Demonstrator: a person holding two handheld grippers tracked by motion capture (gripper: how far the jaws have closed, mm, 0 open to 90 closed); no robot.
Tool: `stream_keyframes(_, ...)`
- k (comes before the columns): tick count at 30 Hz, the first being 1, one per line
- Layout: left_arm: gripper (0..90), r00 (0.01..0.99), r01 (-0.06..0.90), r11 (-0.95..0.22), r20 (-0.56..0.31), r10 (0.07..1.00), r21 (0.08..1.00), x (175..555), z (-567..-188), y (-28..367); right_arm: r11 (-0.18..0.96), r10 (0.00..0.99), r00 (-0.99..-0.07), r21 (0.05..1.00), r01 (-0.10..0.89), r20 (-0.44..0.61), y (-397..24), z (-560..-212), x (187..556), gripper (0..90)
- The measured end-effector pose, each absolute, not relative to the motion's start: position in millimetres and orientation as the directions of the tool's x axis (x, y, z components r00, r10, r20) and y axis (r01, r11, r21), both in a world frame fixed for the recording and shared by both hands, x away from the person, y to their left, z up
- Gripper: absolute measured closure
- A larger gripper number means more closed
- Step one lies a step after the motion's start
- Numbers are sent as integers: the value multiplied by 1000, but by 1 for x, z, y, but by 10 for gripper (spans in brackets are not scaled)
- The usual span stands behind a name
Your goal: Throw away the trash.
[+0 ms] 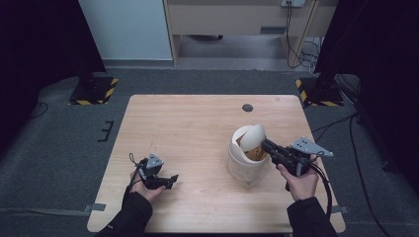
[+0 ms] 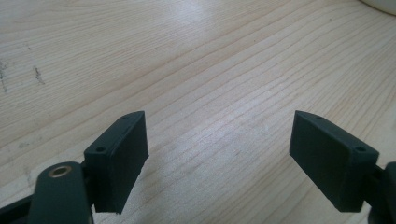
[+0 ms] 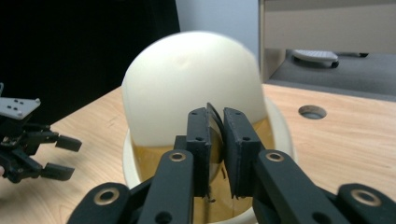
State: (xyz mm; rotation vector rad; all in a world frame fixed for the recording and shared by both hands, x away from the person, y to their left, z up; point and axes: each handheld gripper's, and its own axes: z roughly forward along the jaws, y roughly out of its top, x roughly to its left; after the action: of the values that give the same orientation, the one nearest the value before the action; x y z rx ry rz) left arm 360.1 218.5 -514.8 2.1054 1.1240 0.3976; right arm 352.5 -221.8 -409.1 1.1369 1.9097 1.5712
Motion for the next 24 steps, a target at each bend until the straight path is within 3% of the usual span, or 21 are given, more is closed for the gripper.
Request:
stream_keyframes(10,188,572,601,-370,-59,818,709,360,-515,220,0,806,-560,945,326,193,-228,-406,354,690)
stream_keyframes(18,182,565,610,-366,-62,823,703,361,-515,223,-11,875,-455,945,326,168,-261,-410,359,525)
stream_keyframes(24,156,560,625,-374,-61,826,685,364,-519,228,41,917,-379,917,396,123,-280,-432,367,396)
